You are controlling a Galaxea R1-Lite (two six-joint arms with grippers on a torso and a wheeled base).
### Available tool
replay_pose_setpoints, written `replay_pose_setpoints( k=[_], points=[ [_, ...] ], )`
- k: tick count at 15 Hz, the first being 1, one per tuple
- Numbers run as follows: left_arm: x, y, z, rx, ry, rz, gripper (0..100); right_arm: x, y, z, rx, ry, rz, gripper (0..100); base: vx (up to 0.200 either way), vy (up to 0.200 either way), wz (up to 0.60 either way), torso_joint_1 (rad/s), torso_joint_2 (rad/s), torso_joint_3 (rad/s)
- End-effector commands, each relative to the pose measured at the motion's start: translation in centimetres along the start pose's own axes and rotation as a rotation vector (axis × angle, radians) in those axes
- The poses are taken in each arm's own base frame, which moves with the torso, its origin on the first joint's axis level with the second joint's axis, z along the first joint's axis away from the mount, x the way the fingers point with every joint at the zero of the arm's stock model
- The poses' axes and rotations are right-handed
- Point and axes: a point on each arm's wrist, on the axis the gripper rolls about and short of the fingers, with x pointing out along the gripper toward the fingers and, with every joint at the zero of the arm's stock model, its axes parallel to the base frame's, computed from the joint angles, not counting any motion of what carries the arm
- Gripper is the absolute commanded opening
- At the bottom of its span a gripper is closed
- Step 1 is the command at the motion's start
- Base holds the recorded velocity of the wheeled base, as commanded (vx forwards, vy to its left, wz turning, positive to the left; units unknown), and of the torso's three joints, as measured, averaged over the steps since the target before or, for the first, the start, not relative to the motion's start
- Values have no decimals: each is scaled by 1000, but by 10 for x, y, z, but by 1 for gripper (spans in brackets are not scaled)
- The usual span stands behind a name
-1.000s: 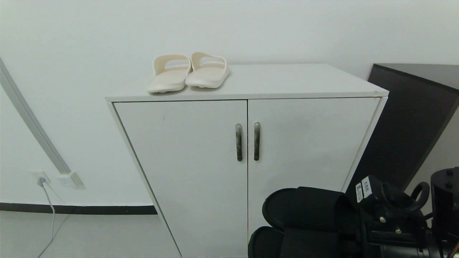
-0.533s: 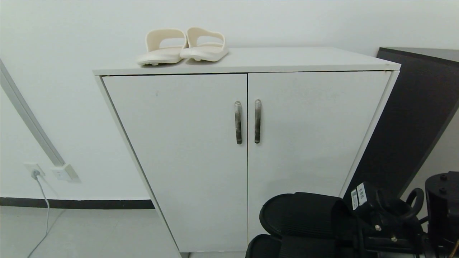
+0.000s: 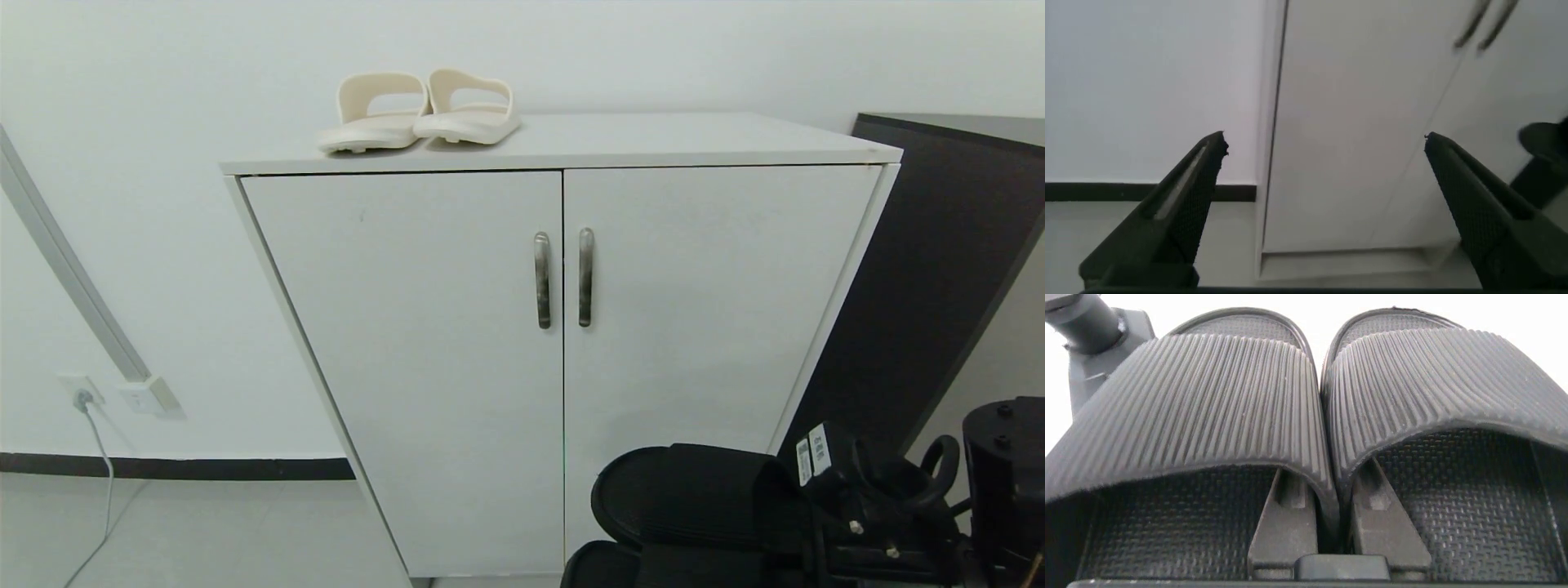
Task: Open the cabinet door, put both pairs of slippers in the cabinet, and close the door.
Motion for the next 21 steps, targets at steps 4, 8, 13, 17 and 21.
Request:
replay_pose_setpoints(
  k=[4,8,13,17,21],
  points=[
    [57,-8,45,-20,168,-298,100,0,1,-6,-33,-23,-4,0,0,0,0,-1,70,40],
    [91,-16,74,-33,217,-446,100,1,1,-7,-40,-21,-4,0,0,0,0,0,0,0],
    [139,-35,87,-18,227,-570,100,1,1,-6,-39,-23,-4,0,0,0,0,0,0,0],
    [167,-72,98,-36,196,-664,100,1,0,-7,-36,-19,-2,0,0,0,0,0,0,0],
    [188,-111,111,-94,214,-744,100,1,1,-8,-33,-15,0,0,0,0,0,0,0,0]
  ],
)
